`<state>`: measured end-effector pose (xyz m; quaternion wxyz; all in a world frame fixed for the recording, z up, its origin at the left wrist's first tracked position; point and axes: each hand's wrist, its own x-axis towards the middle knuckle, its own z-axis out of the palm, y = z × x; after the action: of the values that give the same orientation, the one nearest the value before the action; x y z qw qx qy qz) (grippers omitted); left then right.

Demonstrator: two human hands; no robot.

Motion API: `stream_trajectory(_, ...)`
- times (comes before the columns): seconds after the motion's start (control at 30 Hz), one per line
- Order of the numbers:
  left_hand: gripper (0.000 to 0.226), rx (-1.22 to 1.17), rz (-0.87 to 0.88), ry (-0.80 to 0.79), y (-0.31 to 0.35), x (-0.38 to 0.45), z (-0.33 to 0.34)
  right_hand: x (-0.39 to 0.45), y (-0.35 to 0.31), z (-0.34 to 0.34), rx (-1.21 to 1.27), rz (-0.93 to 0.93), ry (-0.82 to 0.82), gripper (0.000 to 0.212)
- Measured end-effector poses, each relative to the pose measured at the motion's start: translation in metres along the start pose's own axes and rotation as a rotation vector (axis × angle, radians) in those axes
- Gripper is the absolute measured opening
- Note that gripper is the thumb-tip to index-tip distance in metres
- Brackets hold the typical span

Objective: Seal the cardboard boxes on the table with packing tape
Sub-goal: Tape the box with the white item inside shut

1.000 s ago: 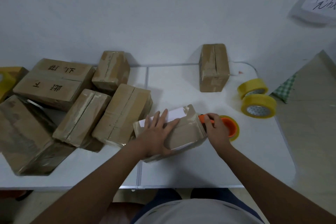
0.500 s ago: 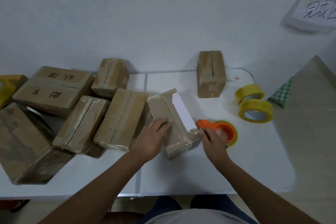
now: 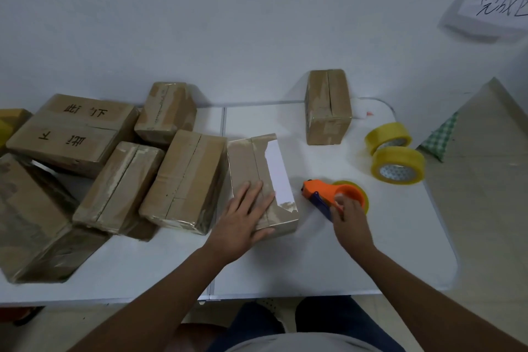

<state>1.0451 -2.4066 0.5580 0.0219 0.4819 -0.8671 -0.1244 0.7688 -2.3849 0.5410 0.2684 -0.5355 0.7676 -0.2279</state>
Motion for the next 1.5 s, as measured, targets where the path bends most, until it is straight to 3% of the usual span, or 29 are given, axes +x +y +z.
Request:
stream_trajectory(0.1,0.077,0.007,0.010,-0.001,0.000,0.000,-0.001,0.017,0.015,-0.002,-0.239,0.050,-0.075,0.036)
stream_trajectory(0.23,0.075,0.022,0.008,0.002,0.002,-0.001,-0.005,0.033,0.015,0.007,-0.478,-0.017,-0.223,0.052)
stream_trajectory(0.33,0.074,0.008,0.019,0.004,0.002,-0.002,-0.005,0.041,0.008,0.015,-0.431,0.053,-0.300,0.060)
stream_trajectory(0.57,0.072,-0.042,-0.005,0.016,0.003,-0.003,-0.002,0.040,0.016,-0.006,-0.444,-0.008,-0.317,0.034)
stream_trajectory(0.73,0.071,-0.063,-0.019,0.024,0.008,0.005,-0.001,0.045,0.013,-0.044,-0.107,-0.055,-0.199,0.024)
stream_trajectory(0.97,0.074,-0.050,0.028,-0.030,0.021,0.066,-0.011,0.063,-0.019,-0.095,0.029,-0.087,-0.133,0.036)
stream_trajectory(1.17,0.060,-0.074,-0.023,-0.162,0.033,0.104,-0.044,0.073,-0.042,-0.126,0.027,-0.160,-0.124,0.068)
stream_trajectory(1.23,0.039,-0.273,-0.171,-0.091,0.045,0.112,-0.061,0.073,-0.048,-0.130,0.009,-0.186,-0.136,0.072)
stream_trajectory(1.3,0.032,-0.746,-0.468,-0.041,0.061,0.117,-0.076,0.073,-0.053,-0.131,-0.042,-0.223,-0.142,0.071)
stream_trajectory(1.37,0.035,-1.227,-0.688,-0.123,0.073,0.120,-0.086,0.075,-0.056,-0.131,-0.071,-0.247,-0.154,0.067)
stream_trajectory(1.43,0.039,-1.548,-0.787,-0.181,0.080,0.119,-0.091,0.077,-0.059,-0.131,-0.095,-0.271,-0.181,0.062)
stream_trajectory(1.5,0.040,-1.726,-0.844,-0.142,0.084,0.117,-0.093,0.078,-0.061,-0.134,-0.108,-0.301,-0.198,0.057)
